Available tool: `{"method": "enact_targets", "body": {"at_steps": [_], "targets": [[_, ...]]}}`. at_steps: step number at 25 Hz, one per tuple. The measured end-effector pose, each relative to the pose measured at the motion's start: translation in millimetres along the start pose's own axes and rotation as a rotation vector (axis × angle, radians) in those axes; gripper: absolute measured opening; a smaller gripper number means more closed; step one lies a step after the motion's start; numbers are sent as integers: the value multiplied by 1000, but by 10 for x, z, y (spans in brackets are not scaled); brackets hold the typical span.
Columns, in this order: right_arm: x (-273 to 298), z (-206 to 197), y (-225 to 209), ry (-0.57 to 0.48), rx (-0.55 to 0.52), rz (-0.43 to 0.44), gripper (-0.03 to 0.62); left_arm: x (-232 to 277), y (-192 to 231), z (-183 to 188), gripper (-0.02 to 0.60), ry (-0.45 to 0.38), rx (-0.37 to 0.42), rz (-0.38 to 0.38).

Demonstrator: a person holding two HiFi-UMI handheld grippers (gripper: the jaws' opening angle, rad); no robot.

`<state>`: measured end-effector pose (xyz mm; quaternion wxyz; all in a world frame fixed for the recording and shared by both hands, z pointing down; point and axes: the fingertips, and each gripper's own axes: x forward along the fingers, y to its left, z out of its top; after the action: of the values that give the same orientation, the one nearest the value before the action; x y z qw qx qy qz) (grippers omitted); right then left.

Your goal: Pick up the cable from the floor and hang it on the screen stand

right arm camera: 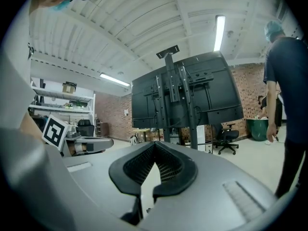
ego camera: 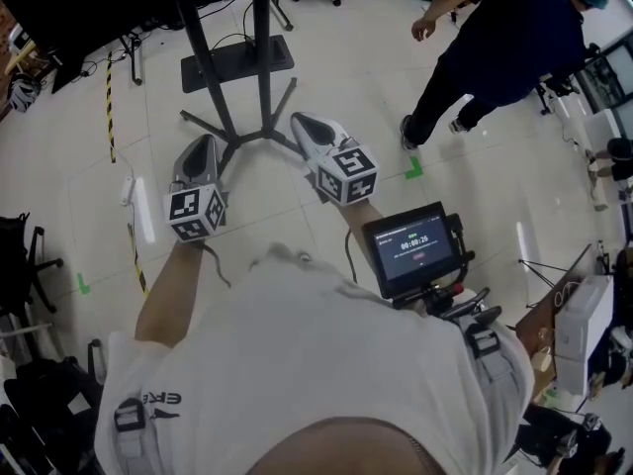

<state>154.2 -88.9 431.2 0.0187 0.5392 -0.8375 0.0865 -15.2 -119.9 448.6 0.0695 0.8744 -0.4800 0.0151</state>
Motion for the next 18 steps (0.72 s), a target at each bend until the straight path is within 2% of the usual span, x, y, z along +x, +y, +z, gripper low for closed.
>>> {"method": "enact_targets", "body": {"at_steps": [13, 18], "targets": [[85, 71, 72, -3, -8, 19, 11, 90, -22, 51, 8, -9, -2, -15], [278, 85, 306, -1, -24, 24, 11, 13, 228, 54, 8, -19, -18, -16]]}}
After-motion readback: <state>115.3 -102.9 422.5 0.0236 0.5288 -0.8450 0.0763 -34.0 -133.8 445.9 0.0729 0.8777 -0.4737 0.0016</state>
